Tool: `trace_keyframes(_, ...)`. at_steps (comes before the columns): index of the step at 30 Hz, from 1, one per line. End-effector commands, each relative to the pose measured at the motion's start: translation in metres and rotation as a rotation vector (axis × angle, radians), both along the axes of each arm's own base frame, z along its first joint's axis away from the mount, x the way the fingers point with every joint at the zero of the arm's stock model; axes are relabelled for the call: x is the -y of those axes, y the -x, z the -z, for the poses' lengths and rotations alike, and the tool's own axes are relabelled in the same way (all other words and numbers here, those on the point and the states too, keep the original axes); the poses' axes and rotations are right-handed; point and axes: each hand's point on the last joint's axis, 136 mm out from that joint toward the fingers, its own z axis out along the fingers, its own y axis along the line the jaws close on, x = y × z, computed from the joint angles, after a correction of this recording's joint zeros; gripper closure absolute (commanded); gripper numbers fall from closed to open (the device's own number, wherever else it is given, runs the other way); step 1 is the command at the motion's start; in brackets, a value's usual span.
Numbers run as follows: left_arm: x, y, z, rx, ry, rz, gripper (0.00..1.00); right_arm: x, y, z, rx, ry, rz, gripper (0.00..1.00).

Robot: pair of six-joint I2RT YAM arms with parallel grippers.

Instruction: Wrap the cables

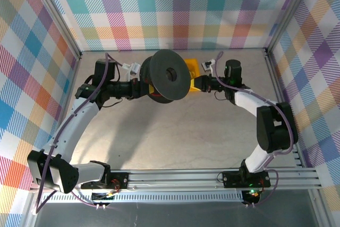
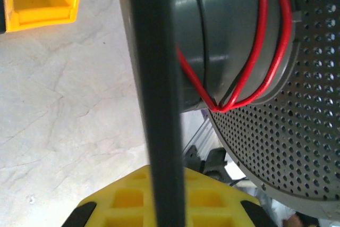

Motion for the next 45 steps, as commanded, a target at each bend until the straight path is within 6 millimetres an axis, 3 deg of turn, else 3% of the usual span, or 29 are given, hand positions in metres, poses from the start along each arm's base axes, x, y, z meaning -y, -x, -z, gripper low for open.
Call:
trace_keyframes(1,0.006,0.08,-0.09,0.346,0.147,0.317,1.0,0.037,-0.042,0.05,-0.16,0.086,0.17,1.0)
trace_keyframes(6,0.009,0.102,-0.077,0.336,0.091,0.396,1.0,0.037,-0.051,0.046,-0.168,0.064,0.116,1.0)
trace_keyframes(12,0.019,0.121,-0.045,0.266,-0.042,0.513,1.0,0.036,-0.055,0.033,-0.161,0.058,0.075,1.0)
trace_keyframes(17,0.018,0.122,-0.012,0.211,-0.216,0.542,1.0,0.036,-0.057,0.023,-0.134,0.068,0.062,1.0)
trace_keyframes(27,-0.015,0.093,0.061,0.201,-0.729,0.464,1.0,0.046,-0.051,0.01,-0.074,0.126,0.056,1.0)
trace_keyframes(35,-0.032,0.069,0.084,0.308,-1.014,0.421,1.0,0.05,-0.046,0.01,-0.054,0.179,0.052,1.0)
trace_keyframes(45,-0.049,0.052,0.106,0.475,-1.23,0.427,1.0,0.05,-0.037,0.004,-0.011,0.184,0.017,1.0)
